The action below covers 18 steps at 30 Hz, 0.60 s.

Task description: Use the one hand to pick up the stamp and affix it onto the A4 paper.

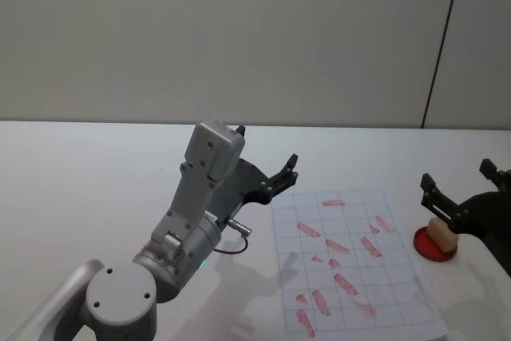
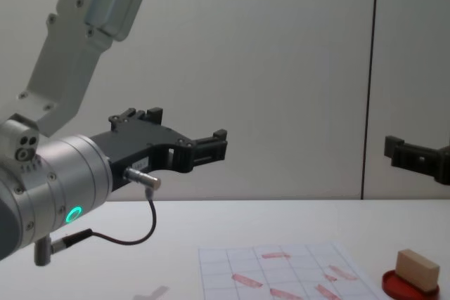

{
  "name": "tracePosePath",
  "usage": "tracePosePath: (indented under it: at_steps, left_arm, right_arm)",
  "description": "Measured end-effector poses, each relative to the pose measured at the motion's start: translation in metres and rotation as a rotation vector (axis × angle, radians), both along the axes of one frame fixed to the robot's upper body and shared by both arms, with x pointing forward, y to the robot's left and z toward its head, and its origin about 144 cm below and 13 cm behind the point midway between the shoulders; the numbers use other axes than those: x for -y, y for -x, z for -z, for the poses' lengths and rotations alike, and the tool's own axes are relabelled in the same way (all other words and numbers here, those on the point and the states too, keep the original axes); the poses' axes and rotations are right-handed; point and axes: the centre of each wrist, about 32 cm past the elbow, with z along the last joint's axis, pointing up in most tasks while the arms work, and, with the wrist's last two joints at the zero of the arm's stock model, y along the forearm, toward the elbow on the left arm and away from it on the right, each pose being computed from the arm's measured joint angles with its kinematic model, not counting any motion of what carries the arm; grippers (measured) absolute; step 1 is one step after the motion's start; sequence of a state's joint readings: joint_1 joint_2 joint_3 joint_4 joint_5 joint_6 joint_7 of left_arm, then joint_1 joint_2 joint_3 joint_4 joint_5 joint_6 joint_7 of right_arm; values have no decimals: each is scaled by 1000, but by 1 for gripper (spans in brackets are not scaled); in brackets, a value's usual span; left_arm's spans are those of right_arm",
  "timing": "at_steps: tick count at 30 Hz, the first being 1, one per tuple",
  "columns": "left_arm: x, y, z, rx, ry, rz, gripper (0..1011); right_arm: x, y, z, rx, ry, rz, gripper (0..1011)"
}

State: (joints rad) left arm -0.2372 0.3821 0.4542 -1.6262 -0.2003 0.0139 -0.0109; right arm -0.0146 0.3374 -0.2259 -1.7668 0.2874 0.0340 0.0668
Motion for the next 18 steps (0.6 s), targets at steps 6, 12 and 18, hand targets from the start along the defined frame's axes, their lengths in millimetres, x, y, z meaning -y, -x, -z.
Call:
tracePosePath:
  at_steps: [6,12,18]
  left_arm:
    - [0,0,0,0,0,0,1002]
    - [0,0,0,0,0,0,1002]
    - [0,0,0,0,0,0,1002]
  right_arm:
    - [0,0,0,0,0,0,1001]
    - [0,0,0,0,0,0,1001]
    - [0,0,0,-2,-4,1,1001]
